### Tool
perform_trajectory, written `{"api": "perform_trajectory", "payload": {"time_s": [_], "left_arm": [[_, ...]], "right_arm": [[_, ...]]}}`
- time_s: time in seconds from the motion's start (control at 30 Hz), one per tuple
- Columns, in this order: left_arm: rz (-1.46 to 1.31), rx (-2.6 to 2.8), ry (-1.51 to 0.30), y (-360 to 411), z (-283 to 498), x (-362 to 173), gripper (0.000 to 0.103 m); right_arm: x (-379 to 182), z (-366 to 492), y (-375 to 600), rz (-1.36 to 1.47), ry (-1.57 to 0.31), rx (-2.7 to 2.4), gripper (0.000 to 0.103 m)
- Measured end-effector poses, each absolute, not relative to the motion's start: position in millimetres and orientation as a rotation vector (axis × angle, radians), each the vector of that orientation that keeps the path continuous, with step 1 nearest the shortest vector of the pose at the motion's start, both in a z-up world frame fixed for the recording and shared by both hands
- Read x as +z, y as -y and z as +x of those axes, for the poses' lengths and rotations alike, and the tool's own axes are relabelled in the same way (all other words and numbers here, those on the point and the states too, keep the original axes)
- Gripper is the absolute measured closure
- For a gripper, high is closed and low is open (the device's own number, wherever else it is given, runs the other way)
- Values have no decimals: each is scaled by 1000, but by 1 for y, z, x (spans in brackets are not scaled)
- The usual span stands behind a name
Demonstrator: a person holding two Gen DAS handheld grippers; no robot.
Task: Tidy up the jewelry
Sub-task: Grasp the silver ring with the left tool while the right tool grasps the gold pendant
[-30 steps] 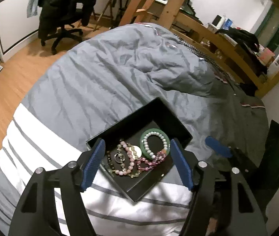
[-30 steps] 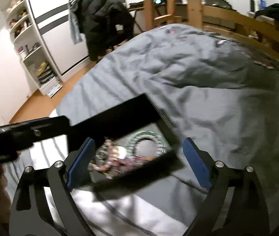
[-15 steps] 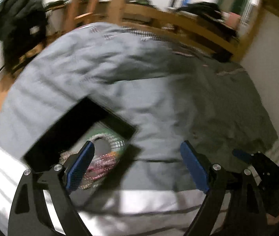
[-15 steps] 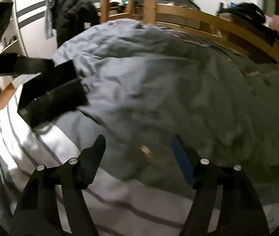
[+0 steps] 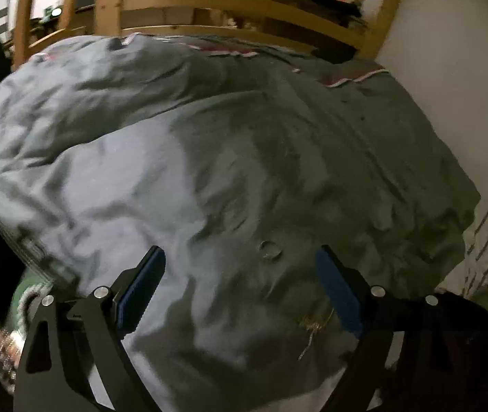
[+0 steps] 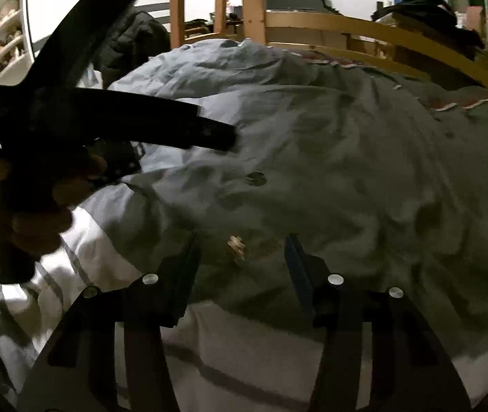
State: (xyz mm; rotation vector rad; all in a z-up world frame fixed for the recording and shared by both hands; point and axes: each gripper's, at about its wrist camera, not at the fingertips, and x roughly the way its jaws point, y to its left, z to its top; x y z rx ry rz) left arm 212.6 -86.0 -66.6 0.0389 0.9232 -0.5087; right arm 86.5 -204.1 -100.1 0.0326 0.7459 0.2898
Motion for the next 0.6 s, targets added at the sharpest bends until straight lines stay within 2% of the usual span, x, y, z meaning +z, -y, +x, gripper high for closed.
{"api": "perform_trajectory", "payload": {"time_s": [0.1,0.17,0.2,0.23,0.3,0.37,0.47,0.6], "left_arm": [[53,-571,-930,92,213,-79,20],[91,-587,-938,98,212,-88,34],[105,-586,-940,101,212,-92,35],[116,-587,-939,103,212,-95,41],[129,-588,-943,106,213,-102,47],[137,-583,-938,107,212,-105,67],[115,-608,-915,105,208,-101,75],[105,-601,-900,104,201,-97,76]], "right_arm": [[-117,104,200,56,-783,319,53],[-130,113,198,55,-812,324,53],[-137,116,195,31,-827,315,57],[-141,117,192,-21,-837,282,69],[-144,118,192,-63,-837,242,79],[-144,122,204,-14,-846,221,93],[-139,121,223,84,-836,191,94],[-136,118,235,134,-830,172,94]]}}
